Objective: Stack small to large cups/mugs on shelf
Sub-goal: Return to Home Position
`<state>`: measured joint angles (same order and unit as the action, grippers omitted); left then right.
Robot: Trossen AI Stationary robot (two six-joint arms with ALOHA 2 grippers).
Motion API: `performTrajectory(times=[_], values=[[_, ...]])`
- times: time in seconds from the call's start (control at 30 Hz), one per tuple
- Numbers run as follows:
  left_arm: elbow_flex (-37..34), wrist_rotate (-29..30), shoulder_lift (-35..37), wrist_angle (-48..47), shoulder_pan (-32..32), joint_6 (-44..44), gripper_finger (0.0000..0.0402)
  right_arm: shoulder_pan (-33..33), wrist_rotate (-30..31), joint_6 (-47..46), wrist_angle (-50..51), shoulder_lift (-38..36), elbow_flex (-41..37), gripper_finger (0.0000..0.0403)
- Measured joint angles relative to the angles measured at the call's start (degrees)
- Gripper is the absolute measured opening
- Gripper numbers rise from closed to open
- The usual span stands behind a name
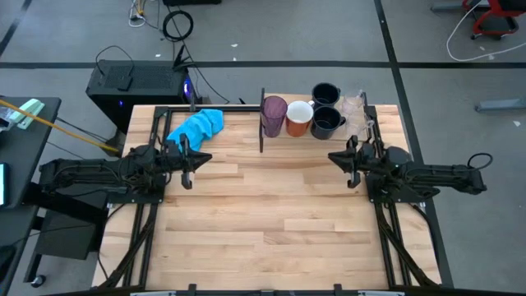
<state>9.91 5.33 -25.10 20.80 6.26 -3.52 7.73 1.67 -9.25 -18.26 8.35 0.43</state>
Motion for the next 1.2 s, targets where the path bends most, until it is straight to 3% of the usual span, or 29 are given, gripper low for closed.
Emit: performTrajectory(times=[0.33,1.2], values=[[0.00,0.01,-0.02,-0.53,0.00,10.27,0.0039,0.00,0.00,1.49,3.80,0.16,0.00,0.0035],[0.00,0.01,0.00,-0.51,0.00,10.22,0.0035,0.00,0.00,1.48,3.82,0.16,0.02,0.0035]])
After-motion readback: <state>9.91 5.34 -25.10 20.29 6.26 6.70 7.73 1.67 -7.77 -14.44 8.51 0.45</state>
